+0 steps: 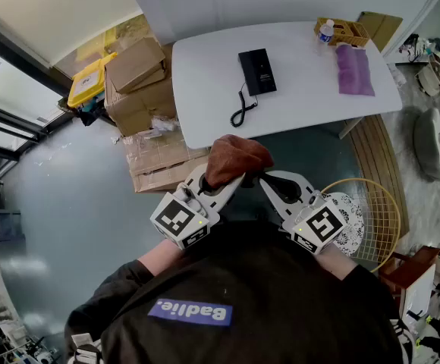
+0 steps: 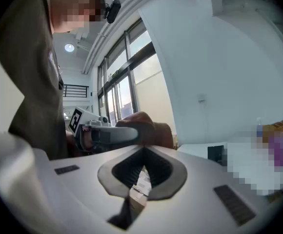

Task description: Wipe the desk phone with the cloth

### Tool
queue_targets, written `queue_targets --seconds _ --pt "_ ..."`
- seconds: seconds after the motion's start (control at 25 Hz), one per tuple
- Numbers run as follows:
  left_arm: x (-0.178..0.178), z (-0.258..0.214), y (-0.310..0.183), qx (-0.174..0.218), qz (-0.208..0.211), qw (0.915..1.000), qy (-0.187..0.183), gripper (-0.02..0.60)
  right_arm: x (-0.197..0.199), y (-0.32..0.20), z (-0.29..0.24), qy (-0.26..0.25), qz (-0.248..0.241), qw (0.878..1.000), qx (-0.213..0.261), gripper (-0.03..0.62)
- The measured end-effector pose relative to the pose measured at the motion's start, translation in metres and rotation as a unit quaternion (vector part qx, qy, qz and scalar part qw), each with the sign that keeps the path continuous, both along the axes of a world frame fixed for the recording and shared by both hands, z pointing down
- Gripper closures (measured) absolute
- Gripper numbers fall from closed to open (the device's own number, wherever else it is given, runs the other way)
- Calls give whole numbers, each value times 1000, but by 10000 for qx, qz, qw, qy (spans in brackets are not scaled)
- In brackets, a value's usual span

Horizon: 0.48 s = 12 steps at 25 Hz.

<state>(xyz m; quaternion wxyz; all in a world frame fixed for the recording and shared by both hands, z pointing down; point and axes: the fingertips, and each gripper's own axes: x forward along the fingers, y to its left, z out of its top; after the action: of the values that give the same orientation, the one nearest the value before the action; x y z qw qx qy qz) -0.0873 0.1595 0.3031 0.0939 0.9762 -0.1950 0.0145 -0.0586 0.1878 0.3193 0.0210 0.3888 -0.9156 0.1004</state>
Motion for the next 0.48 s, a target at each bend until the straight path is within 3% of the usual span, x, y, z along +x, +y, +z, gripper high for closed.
queue_targets --seconds 0.28,0.48 --pt "4 5 1 -122 -49 9999 12 538 7 0 2 7 -36 10000 -48 563" --pt "14 2 -3 -122 -269 9994 -182 538 17 -3 2 -71 -196 9998 -46 564"
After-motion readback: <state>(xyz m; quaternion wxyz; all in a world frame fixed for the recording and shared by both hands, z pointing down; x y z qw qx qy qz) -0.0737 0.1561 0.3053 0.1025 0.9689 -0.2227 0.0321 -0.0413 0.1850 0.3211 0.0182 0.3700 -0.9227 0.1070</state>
